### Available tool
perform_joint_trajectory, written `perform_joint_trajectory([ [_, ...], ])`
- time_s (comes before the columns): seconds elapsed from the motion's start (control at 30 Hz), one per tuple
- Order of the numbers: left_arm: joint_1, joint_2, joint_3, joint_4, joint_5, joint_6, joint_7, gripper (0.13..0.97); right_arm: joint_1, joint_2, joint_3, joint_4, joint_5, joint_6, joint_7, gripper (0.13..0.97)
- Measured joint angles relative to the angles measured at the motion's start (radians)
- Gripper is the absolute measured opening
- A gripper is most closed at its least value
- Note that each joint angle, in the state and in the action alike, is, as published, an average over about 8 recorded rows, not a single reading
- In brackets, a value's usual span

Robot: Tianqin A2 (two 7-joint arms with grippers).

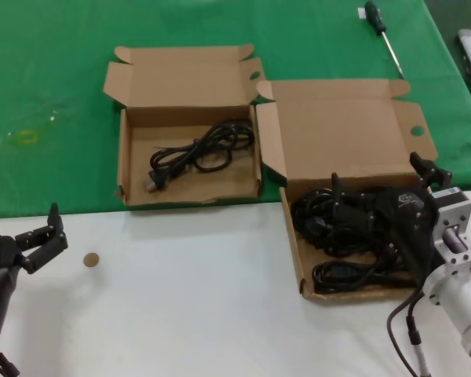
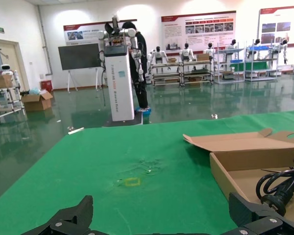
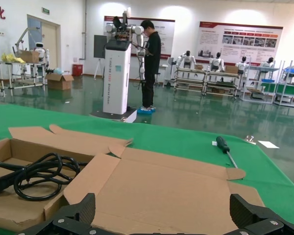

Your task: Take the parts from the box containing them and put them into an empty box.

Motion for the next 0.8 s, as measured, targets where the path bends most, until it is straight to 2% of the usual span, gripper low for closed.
perform_joint_trajectory([
  [0.8, 0.000, 0.000, 0.000, 0.000, 0.000, 0.000, 0.000, 0.966, 0.000, 0.000, 0.000, 0.000, 0.000, 0.000, 0.000, 0.966],
])
